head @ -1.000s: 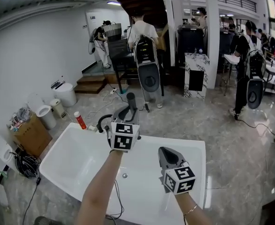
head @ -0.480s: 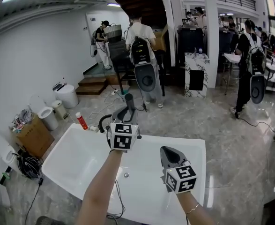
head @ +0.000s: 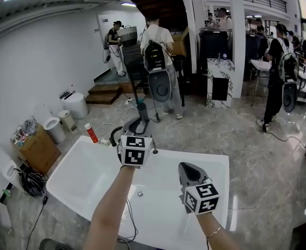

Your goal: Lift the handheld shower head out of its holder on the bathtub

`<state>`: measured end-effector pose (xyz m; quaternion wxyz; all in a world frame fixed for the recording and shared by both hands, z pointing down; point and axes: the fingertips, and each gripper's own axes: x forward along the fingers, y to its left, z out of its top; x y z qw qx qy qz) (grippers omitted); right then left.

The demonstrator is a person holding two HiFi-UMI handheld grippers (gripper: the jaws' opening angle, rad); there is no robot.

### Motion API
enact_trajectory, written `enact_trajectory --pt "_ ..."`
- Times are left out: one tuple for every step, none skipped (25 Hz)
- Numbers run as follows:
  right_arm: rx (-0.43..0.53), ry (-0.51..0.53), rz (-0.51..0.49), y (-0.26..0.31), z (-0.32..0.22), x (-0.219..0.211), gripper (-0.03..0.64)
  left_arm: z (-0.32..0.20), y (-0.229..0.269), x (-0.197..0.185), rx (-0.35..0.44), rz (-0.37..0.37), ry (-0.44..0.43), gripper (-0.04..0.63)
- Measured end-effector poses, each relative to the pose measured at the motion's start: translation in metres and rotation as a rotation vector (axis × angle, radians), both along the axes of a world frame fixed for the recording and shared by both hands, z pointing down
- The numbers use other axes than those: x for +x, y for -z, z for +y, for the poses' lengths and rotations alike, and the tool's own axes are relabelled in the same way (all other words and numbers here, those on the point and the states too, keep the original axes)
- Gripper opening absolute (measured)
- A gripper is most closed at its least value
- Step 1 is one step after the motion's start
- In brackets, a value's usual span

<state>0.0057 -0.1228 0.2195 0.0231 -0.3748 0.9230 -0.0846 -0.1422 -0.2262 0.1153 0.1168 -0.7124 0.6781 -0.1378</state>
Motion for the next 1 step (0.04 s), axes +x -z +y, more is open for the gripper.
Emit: enact_trajectory --pt "-0.002 -0.001 0.001 -0.0025 -0.0050 -0.0053 0.005 -0.0042 -0.0010 -0.0068 0.003 0.001 0.003 0.131"
